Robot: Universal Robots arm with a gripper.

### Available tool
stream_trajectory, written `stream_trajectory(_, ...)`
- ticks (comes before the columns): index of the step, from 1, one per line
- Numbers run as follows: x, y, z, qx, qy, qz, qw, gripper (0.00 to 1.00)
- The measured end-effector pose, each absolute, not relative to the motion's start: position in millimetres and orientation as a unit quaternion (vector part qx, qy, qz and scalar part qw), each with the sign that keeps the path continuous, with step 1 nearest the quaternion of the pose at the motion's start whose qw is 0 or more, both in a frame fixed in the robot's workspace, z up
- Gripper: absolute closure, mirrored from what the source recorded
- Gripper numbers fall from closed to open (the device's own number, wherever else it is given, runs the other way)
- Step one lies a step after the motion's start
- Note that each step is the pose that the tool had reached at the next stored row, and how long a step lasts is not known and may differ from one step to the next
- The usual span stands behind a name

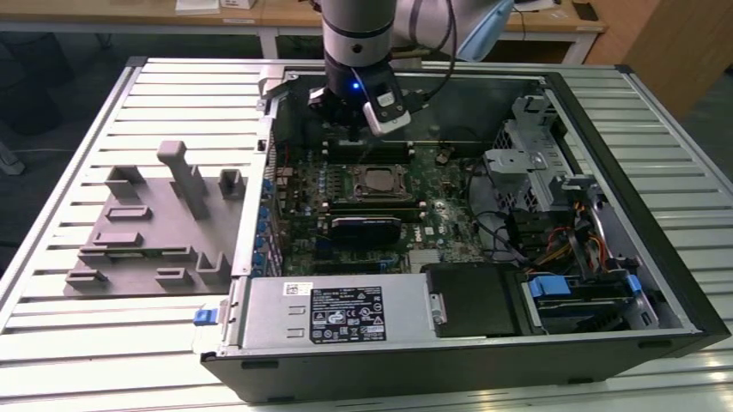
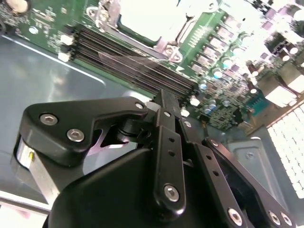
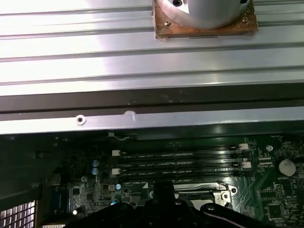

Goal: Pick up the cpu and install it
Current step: 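Install the first cpu locking lever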

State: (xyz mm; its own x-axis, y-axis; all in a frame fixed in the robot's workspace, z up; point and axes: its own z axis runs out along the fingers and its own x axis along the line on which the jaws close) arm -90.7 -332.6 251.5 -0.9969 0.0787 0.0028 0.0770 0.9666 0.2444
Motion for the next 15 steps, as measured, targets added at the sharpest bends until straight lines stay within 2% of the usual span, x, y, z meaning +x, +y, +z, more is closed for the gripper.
stream_trajectory(8,-86.6,-332.6,251.1,0.040,0.992,0.122,0.005,0.89)
stream_trajectory(15,-86.6,-332.6,248.6,0.058,0.991,0.121,0.028,0.89)
